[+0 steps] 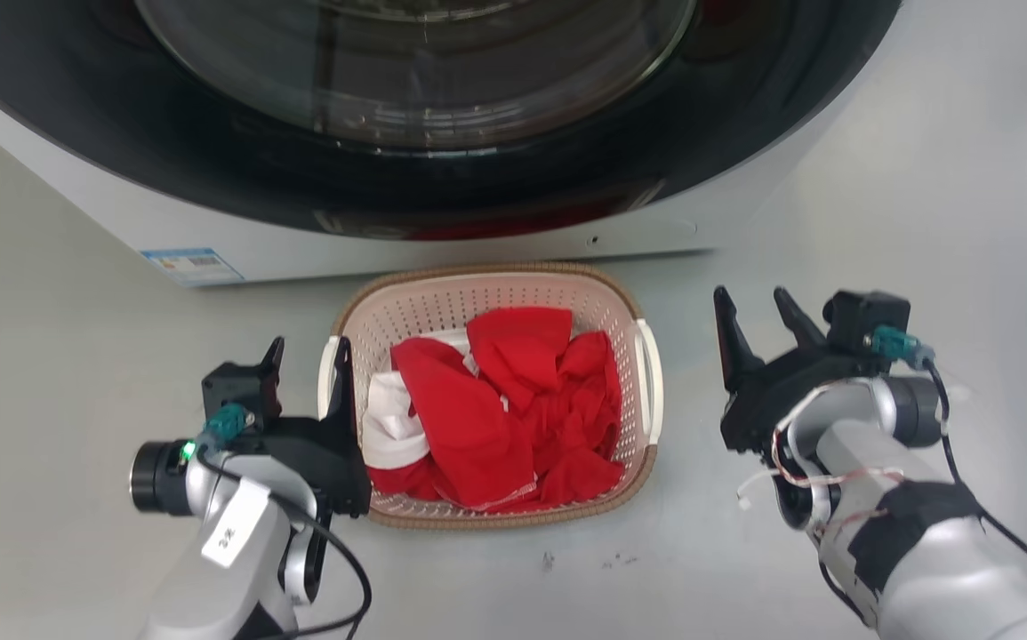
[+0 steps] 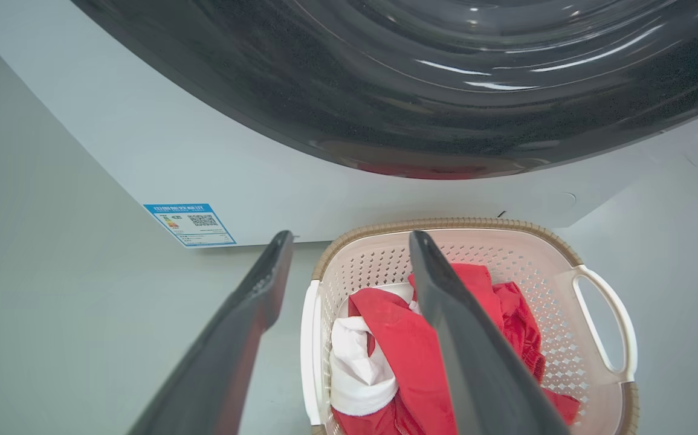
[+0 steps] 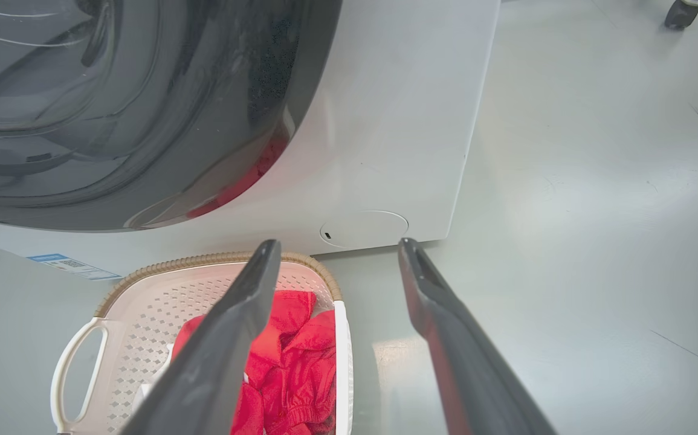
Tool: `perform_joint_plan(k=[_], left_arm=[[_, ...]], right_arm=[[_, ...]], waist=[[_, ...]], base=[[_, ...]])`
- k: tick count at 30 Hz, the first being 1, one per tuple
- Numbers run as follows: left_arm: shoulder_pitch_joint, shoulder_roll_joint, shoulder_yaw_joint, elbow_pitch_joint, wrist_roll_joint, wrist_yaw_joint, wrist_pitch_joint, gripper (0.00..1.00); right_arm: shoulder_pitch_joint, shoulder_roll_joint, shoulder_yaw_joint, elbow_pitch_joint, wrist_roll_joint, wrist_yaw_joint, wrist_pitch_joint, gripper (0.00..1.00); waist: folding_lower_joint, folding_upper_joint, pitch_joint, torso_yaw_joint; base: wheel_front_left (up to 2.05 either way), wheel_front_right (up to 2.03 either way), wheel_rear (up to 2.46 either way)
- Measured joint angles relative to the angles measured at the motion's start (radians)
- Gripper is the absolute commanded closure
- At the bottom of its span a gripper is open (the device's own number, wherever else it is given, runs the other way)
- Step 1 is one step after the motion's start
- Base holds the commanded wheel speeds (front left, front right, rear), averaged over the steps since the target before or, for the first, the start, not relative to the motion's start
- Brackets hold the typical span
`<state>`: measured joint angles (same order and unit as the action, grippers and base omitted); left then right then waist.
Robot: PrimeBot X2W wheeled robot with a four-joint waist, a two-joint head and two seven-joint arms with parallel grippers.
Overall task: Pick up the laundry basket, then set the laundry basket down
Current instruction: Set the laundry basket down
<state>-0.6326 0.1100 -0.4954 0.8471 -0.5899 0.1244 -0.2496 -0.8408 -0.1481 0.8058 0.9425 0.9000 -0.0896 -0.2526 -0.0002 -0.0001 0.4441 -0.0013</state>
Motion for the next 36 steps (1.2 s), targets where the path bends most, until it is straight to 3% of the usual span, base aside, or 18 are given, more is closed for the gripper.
perform_joint_plan(k=[9,25,36], left_arm=[[0.230,0.004,0.123,-0.212,0.112,0.000,0.000,0.00],[0.628,-0.010,0.248,-0.526,0.258,0.000,0.000,0.00],[0.752,-0.018,0.308,-0.682,0.313,0.000,0.000,0.00]], right_arm=[[0.244,-0.043,-0.098,-0.186,-0.088,-0.025,0.000,0.00],[0.653,-0.062,-0.250,-0.513,-0.251,-0.035,0.000,0.00],[0.825,-0.041,-0.415,-0.704,-0.409,-0.035,0.000,0.00]], waist=[[0.0001,-0.0001,-0.149,-0.002],[0.0000,-0.0001,-0.387,0.013],[0.0001,-0.0001,-0.473,0.005]], base=[[0.00,0.00,0.00],[0.00,0.00,0.00],[0.00,0.00,0.00]])
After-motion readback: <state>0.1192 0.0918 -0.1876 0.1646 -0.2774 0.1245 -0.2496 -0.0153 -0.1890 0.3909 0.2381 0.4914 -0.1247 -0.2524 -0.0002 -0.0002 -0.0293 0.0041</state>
